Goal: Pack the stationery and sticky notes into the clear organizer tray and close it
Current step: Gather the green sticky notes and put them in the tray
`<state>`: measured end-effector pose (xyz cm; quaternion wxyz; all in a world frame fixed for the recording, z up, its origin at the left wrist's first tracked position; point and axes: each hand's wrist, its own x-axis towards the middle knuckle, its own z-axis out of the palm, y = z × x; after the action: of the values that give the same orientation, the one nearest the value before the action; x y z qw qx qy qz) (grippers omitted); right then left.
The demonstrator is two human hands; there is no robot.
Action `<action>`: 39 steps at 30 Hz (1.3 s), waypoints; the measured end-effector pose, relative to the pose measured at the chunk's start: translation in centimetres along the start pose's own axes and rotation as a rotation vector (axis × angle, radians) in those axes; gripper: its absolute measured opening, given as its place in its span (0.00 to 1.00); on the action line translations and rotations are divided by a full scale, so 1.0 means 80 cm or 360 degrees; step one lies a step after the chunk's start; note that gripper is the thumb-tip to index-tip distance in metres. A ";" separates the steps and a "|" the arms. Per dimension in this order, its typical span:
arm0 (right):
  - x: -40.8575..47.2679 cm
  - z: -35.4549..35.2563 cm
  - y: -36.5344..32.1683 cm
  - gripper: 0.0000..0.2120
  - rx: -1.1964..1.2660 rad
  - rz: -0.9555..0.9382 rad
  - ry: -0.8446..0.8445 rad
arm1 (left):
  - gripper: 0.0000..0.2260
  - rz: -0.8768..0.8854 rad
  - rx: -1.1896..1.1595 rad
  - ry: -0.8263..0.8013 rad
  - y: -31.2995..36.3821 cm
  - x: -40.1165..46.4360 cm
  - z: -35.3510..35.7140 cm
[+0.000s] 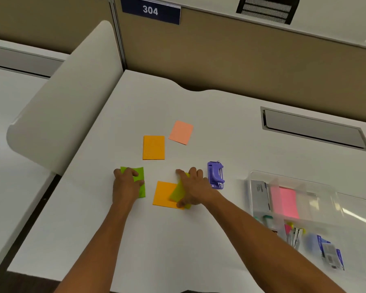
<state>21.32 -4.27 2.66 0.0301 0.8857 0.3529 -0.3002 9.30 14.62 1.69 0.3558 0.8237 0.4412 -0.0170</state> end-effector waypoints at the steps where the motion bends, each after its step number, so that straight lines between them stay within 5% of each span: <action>1: -0.006 0.003 -0.001 0.58 0.0014 -0.0002 0.0018 | 0.11 0.0016 -0.0004 -0.0003 -0.002 -0.006 0.002; 6: -0.035 0.008 0.001 0.59 0.0112 -0.0008 0.0080 | 0.09 0.0035 -0.0069 -0.0090 0.000 -0.030 0.009; 11: -0.065 0.005 0.014 0.41 0.0449 -0.0035 -0.0042 | 0.10 0.0101 -0.0238 -0.0038 0.022 -0.051 0.012; 23: -0.153 -0.036 0.116 0.34 0.0812 -0.0065 0.0438 | 0.19 0.0434 -0.0447 -0.0251 0.127 -0.126 0.042; 31: -0.228 -0.040 0.243 0.17 0.0928 0.0184 0.0782 | 0.21 0.0622 -0.0561 -0.0476 0.210 -0.172 0.101; 35: -0.261 -0.031 0.287 0.18 0.0973 0.0330 0.1003 | 0.21 0.0732 -0.0517 -0.0582 0.257 -0.195 0.140; 39: -0.297 -0.011 0.314 0.30 0.0969 0.0585 0.1101 | 0.21 0.0870 -0.0379 -0.0588 0.302 -0.219 0.183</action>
<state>24.41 -37.28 12.54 -0.2965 0.9495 0.0765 -0.0680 20.64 -15.38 10.54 0.5146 0.8471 0.1314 -0.0184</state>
